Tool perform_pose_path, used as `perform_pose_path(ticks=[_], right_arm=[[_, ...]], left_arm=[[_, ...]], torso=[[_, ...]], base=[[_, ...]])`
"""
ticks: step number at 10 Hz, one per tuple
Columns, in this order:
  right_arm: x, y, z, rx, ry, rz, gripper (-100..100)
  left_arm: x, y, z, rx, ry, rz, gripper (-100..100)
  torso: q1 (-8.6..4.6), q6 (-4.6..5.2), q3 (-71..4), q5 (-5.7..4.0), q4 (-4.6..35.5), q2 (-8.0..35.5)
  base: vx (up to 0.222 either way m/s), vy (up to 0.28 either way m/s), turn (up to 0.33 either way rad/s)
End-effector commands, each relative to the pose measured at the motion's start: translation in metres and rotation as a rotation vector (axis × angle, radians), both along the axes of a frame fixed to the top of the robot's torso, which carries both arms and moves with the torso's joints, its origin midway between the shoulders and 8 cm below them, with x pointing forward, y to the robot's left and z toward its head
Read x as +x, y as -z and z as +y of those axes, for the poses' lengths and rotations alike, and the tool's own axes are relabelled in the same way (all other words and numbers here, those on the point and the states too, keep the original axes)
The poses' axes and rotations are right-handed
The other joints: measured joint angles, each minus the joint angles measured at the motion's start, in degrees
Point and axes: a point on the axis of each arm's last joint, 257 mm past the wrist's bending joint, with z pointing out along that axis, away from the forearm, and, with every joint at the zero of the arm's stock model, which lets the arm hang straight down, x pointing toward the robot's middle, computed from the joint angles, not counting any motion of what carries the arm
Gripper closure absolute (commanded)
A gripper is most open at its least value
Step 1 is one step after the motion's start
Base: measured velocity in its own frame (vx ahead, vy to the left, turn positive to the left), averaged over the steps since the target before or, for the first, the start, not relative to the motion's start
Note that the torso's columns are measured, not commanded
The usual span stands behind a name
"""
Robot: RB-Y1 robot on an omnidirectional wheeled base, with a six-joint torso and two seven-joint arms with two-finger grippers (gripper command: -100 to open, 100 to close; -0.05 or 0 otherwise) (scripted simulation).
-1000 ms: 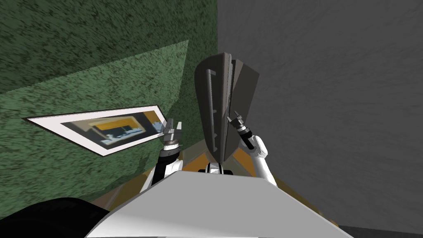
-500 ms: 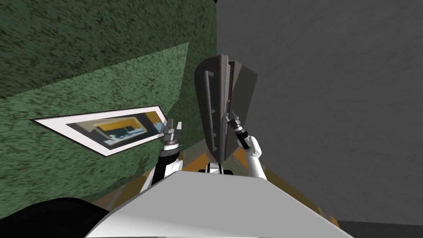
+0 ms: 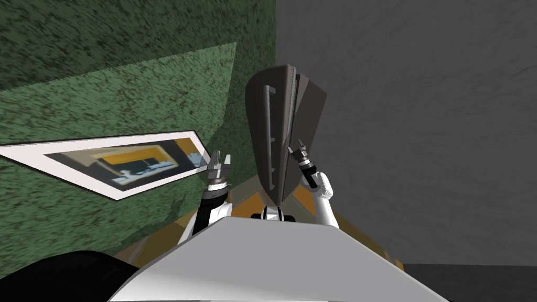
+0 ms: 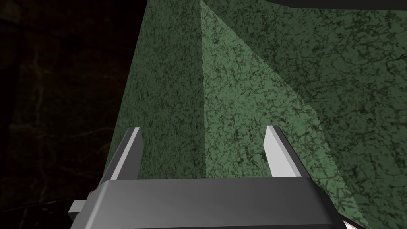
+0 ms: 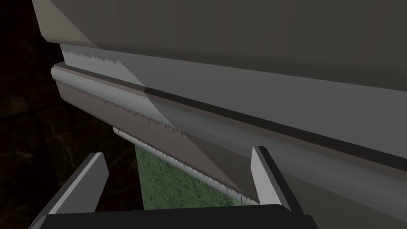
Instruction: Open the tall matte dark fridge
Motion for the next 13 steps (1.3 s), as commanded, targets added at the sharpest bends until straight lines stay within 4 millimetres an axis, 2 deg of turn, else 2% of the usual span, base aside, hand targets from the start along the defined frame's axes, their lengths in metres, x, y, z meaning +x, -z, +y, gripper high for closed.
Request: perform_pose_path(ticks=[1, 2, 3, 4, 5, 6, 8, 9, 11, 12, 13], right_arm=[[0.001, 0.007, 0.001, -0.006, 0.0, 0.01, 100], [0.001, 0.005, -0.006, -0.005, 0.029, 0.005, 100], [0.001, 0.002, -0.015, -0.003, 0.059, -0.001, 100], [0.001, 0.002, -0.015, -0.003, 0.059, -0.001, 100], [0.001, 0.0, -0.023, -0.001, 0.089, -0.007, 100], [0.001, 0.0, -0.023, -0.001, 0.089, -0.007, 100], [0.001, -0.005, -0.04, 0.004, 0.149, -0.017, 100], [0.001, -0.005, -0.04, 0.004, 0.149, -0.017, 100], [0.0, -0.01, -0.058, 0.007, 0.209, -0.026, 100], [0.0, -0.01, -0.058, 0.007, 0.209, -0.026, 100], [-0.001, -0.012, -0.066, 0.009, 0.239, -0.03, 100]], left_arm=[[0.0, 0.0, 0.0, 0.0, 0.0, 0.0, 0], [0.0, 0.0, 0.0, 0.0, 0.0, 0.0, 0], [0.0, 0.0, 0.0, 0.0, 0.0, 0.0, 0], [0.0, 0.0, 0.0, -0.001, 0.0, 0.0, 0], [0.0, 0.0, 0.0, -0.001, 0.0, 0.0, 0], [0.0, 0.0, 0.0, -0.001, 0.0, 0.0, 0], [0.0, 0.0, 0.0, -0.001, 0.0, 0.0, 0], [0.0, 0.0, 0.0, -0.001, 0.0, 0.0, 0], [0.0, 0.0, 0.0, -0.001, 0.0, 0.0, 0], [0.0, 0.0, 0.0, -0.001, 0.0, 0.0, 0], [0.0, 0.0, 0.0, -0.001, 0.0, 0.0, 0]], torso=[[0.1, 0.07, 0.22, 0.07, 0.3, 0.34], [-0.25, 0.48, 0.6, -0.03, 0.47, 0.91], [-0.05, 0.44, 0.81, -0.04, 0.4, 1.21], [0.02, 0.48, 0.87, 0.0, 0.44, 1.26], [-0.16, 0.31, 0.77, 0.0, 0.47, 1.16], [-0.32, 0.35, 0.64, 0.0, 0.57, 1.0], [-0.07, 0.34, 0.62, 0.07, 0.59, 1.0], [-0.17, 0.39, 0.65, 0.06, 0.62, 1.03], [-0.41, 0.46, 0.76, -0.04, 0.64, 1.2], [-0.58, 0.66, 0.84, -0.15, 0.56, 1.24], [-0.97, 0.72, 0.77, -0.29, 0.48, 1.09]], base=[[0.012, -0.002, 0.043], [-0.054, 0.14, -0.127], [-0.066, 0.259, -0.117], [-0.083, 0.242, -0.069], [-0.085, 0.222, -0.061], [-0.084, 0.24, -0.039], [-0.112, 0.309, -0.09], [-0.107, 0.258, -0.05], [-0.141, 0.286, -0.064], [-0.064, 0.241, -0.04], [-0.084, 0.222, -0.062]])
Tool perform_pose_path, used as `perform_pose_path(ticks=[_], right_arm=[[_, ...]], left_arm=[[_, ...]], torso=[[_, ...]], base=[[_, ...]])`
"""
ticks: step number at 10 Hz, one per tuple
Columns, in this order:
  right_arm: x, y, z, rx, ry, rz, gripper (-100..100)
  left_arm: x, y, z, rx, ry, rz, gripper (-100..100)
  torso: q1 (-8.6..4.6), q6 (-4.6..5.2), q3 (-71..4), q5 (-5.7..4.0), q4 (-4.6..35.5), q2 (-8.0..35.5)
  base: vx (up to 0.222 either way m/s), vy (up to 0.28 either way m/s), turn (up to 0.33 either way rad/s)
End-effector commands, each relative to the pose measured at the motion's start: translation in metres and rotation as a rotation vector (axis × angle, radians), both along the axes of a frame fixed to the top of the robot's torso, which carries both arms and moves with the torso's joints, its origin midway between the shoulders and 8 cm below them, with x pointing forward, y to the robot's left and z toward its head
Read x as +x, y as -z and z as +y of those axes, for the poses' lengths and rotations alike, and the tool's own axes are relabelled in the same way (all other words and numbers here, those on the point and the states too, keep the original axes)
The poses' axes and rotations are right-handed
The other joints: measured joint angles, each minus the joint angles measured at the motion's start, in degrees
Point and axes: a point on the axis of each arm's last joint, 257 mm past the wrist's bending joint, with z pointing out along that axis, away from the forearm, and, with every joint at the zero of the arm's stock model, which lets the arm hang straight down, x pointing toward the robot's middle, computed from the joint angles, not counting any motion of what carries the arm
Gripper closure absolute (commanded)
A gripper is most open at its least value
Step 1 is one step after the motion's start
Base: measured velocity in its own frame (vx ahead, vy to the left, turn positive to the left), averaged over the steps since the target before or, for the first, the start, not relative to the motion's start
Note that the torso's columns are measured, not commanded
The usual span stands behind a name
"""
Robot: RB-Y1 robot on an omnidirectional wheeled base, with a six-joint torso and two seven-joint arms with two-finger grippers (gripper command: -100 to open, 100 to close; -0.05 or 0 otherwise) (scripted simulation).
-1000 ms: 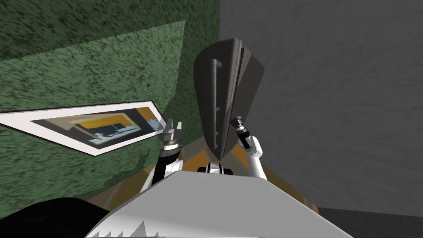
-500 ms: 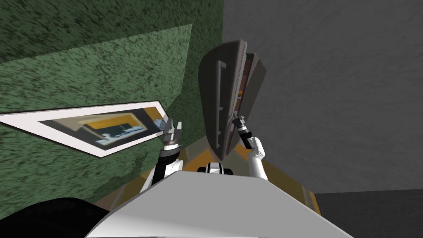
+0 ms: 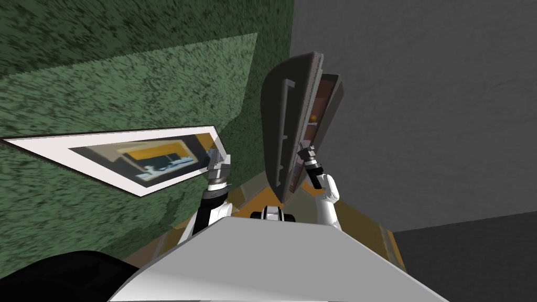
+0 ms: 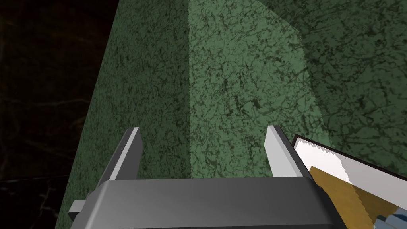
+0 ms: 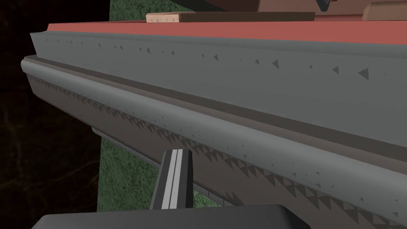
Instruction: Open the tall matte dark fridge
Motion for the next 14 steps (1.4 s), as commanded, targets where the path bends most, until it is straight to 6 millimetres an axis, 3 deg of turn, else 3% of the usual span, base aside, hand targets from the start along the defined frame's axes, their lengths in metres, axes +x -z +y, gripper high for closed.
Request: perform_pose_path(ticks=[1, 4, 5, 11, 14], right_arm=[[-0.002, -0.005, -0.019, 0.003, 0.065, -0.01, 100], [-0.002, -0.005, -0.023, 0.004, 0.078, -0.012, 100], [-0.002, -0.007, -0.029, -0.038, 0.087, -0.015, -100], [0.001, -0.015, -0.042, -0.175, 0.103, -0.019, -100], [0.01, -0.016, -0.035, -0.173, 0.097, -0.006, -100]], left_arm=[[0.0, 0.0, 0.0, 0.0, 0.0, 0.0, 0], [0.0, 0.0, 0.0, 0.0, 0.0, 0.0, 0], [0.0, 0.0, 0.0, 0.0, 0.0, 0.0, 0], [0.0, 0.0, 0.0, 0.0, 0.0, 0.0, 0], [0.0, 0.0, 0.0, 0.0, 0.0, 0.0, 0]], torso=[[-0.11, 0.05, 0.05, -0.06, 0.0, 0.11], [0.15, 0.04, 0.18, 0.02, 0.06, 0.3], [-0.33, 0.04, 0.05, -0.09, 0.01, 0.07], [0.22, 0.03, 0.14, 0.04, 0.04, 0.24], [0.37, 0.01, 0.05, 0.08, 0.0, 0.08]], base=[[-0.116, 0.294, -0.12], [-0.104, 0.228, -0.038], [-0.012, 0.035, 0.009], [0.014, 0.014, 0.01], [0.056, 0.117, 0.066]])
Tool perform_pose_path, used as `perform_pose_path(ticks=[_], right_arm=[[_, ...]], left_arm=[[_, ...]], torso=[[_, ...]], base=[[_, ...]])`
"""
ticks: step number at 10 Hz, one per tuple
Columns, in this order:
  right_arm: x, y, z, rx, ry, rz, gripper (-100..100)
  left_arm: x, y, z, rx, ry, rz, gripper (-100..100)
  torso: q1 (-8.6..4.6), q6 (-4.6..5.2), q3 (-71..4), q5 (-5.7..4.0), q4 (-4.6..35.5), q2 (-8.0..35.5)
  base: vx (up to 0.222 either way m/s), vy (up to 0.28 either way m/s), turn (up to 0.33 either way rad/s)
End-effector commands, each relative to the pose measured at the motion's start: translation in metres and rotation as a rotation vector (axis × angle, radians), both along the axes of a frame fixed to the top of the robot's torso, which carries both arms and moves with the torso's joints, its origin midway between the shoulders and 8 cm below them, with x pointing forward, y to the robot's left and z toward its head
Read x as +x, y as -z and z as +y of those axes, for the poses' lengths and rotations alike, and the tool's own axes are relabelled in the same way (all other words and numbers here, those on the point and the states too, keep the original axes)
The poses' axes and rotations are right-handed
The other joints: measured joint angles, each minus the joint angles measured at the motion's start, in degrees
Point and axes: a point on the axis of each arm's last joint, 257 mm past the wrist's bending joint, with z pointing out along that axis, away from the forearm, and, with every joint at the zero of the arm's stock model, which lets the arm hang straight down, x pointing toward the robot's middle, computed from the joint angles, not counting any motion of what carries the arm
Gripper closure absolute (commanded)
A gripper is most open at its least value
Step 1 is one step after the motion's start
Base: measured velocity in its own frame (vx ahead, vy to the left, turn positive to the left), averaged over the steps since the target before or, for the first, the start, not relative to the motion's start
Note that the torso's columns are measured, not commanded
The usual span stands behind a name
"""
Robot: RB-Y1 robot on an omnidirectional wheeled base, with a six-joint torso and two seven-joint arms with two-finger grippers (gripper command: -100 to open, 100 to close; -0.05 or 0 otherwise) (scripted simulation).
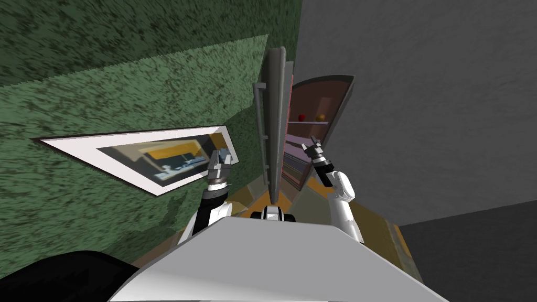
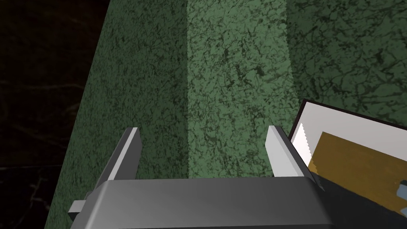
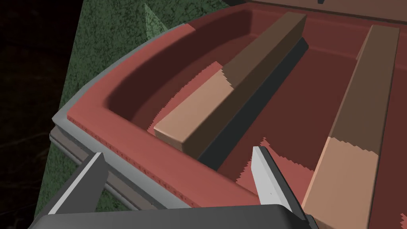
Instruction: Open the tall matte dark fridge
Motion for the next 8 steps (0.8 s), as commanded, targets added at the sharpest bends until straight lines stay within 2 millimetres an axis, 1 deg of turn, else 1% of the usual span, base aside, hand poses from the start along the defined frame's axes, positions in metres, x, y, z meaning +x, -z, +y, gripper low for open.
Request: perform_pose_path(ticks=[1, 3, 4, 6, 8], right_arm=[[0.008, -0.002, 0.007, 0.01, -0.005, 0.012, -100], [0.011, -0.002, 0.018, 0.052, -0.014, 0.014, -100], [0.011, -0.002, 0.02, 0.067, -0.017, 0.014, -100], [0.012, -0.001, 0.026, 0.103, -0.024, 0.016, -100], [0.012, 0.0, 0.032, 0.141, -0.032, 0.018, -100]], left_arm=[[0.0, 0.0, 0.0, 0.0, 0.0, 0.0, 0], [0.0, 0.0, 0.0, 0.0, 0.0, 0.0, 0], [0.0, 0.0, 0.0, 0.0, 0.0, 0.0, 0], [0.0, 0.0, 0.0, 0.0, 0.0, 0.0, 0], [0.0, 0.0, 0.0, 0.0, 0.0, 0.0, 0]], torso=[[0.02, 0.0, -0.02, 0.02, -0.01, -0.03], [-0.25, 0.03, 0.04, -0.06, 0.02, 0.06], [-0.45, 0.04, 0.07, -0.12, 0.03, 0.12], [-0.59, 0.05, 0.19, -0.17, 0.09, 0.3], [-0.3, 0.03, 0.12, -0.08, 0.06, 0.2]], base=[[0.065, 0.177, 0.079], [0.092, 0.146, 0.042], [0.048, 0.059, 0.017], [0.014, 0.008, 0.009], [0.0, 0.0, 0.0]])
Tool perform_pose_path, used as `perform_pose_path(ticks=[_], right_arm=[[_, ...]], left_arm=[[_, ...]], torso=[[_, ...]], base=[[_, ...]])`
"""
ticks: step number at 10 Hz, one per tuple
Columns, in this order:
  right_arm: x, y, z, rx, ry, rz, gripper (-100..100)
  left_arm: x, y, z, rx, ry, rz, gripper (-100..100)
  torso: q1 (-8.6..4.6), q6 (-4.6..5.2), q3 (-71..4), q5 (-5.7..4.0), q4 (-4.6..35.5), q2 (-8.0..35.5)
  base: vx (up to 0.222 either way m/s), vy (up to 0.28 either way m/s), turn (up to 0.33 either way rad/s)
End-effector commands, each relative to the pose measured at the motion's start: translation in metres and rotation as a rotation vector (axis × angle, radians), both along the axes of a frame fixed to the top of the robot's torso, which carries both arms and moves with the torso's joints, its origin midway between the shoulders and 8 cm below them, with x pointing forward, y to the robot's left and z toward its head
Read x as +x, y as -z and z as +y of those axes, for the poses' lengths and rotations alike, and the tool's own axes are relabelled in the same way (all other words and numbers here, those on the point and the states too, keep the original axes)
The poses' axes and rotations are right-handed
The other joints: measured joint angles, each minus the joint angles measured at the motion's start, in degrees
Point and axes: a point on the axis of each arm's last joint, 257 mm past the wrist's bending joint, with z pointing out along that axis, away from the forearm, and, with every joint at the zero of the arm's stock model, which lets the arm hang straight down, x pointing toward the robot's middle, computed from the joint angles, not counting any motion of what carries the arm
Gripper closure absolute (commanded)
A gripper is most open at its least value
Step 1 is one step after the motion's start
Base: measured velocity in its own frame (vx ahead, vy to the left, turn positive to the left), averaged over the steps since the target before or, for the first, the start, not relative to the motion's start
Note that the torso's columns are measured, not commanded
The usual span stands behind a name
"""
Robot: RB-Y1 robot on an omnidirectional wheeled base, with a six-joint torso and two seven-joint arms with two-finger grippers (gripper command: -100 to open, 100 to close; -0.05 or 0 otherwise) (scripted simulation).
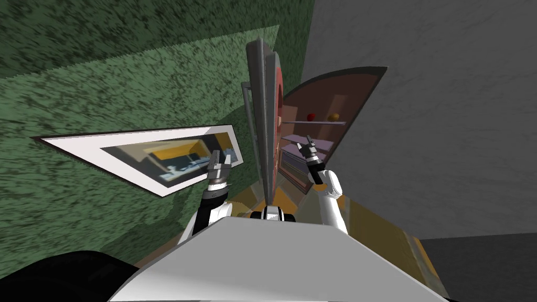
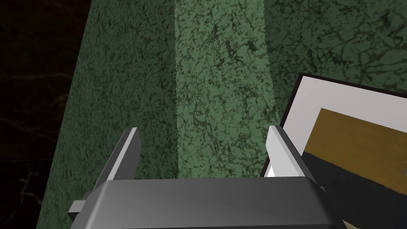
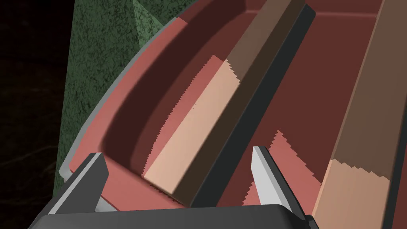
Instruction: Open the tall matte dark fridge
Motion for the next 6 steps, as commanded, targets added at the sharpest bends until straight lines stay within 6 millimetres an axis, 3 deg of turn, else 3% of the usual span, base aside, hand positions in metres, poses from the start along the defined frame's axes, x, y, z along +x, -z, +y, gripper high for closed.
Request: perform_pose_path(ticks=[1, 6], right_arm=[[0.0, 0.0, 0.003, 0.019, -0.004, 0.001, -100], [0.018, -0.026, 0.003, 0.02, -0.003, 0.005, -100]], left_arm=[[0.0, 0.0, 0.0, 0.0, 0.0, 0.0, 0], [0.0, 0.0, 0.0, 0.0, 0.0, 0.0, 0]], torso=[[0.08, -0.01, -0.05, 0.03, -0.02, -0.07], [0.0, 0.0, -0.04, 0.0, -0.03, -0.07]], base=[[0.0, 0.0, 0.0], [0.004, 0.013, 0.01]])
